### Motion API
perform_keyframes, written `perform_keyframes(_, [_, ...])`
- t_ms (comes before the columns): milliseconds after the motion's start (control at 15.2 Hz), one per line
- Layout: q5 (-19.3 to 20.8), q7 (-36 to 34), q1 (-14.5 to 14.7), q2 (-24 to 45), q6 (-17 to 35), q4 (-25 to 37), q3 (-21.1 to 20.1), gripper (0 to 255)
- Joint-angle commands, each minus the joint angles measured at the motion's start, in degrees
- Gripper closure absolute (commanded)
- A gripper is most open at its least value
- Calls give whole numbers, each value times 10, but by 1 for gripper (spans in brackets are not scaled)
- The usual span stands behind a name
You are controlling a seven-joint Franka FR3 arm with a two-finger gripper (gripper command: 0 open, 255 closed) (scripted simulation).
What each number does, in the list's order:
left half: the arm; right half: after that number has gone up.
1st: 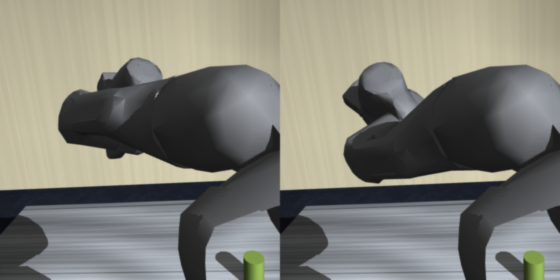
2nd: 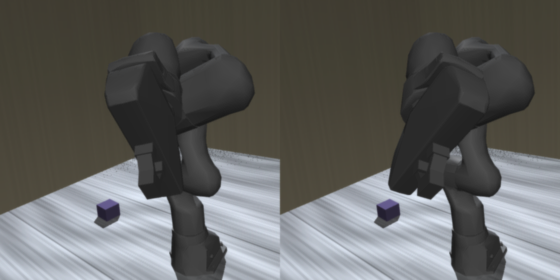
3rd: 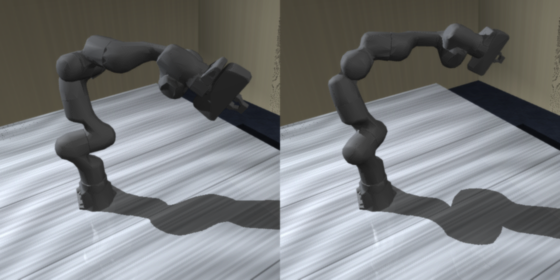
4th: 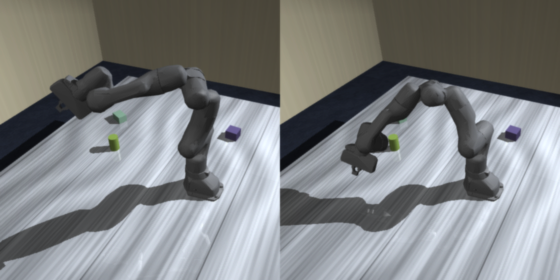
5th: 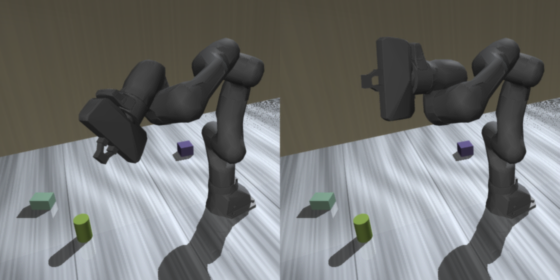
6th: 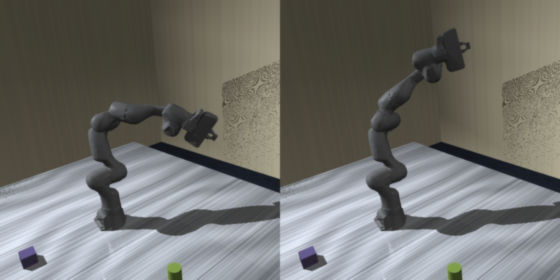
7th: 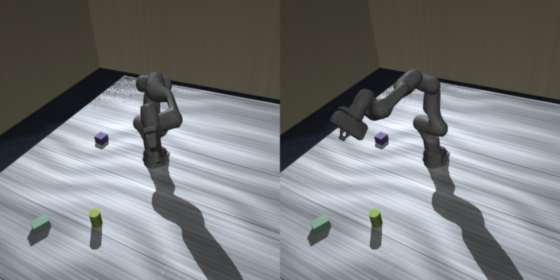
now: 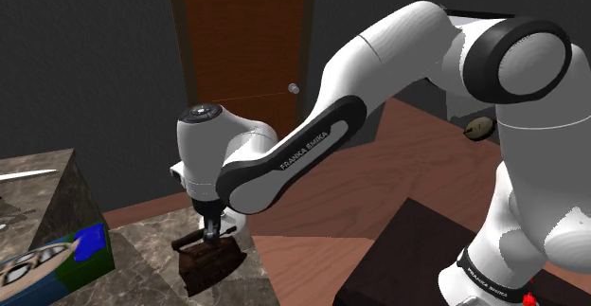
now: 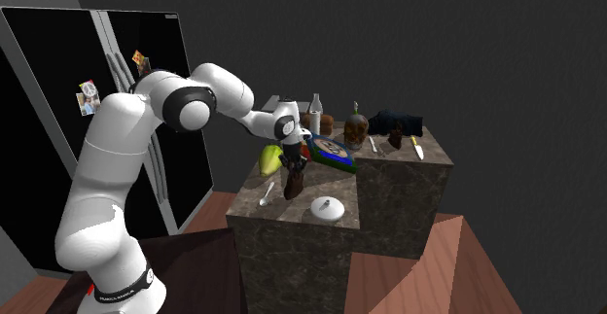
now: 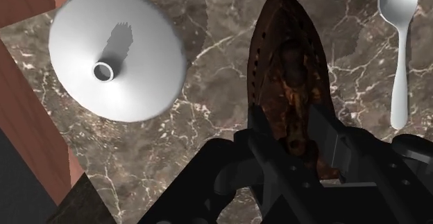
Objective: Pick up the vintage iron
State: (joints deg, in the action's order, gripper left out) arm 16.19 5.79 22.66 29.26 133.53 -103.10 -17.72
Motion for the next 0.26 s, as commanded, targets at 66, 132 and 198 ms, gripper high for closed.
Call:
perform_keyframes(66, [-7, 5, -3, -15, -17, 3, -4, 255])
perform_keyframes(132, [-7, 6, -3, -16, -18, 3, -5, 255])
perform_keyframes(198, [-7, 6, -3, -16, -18, 3, -5, 255])
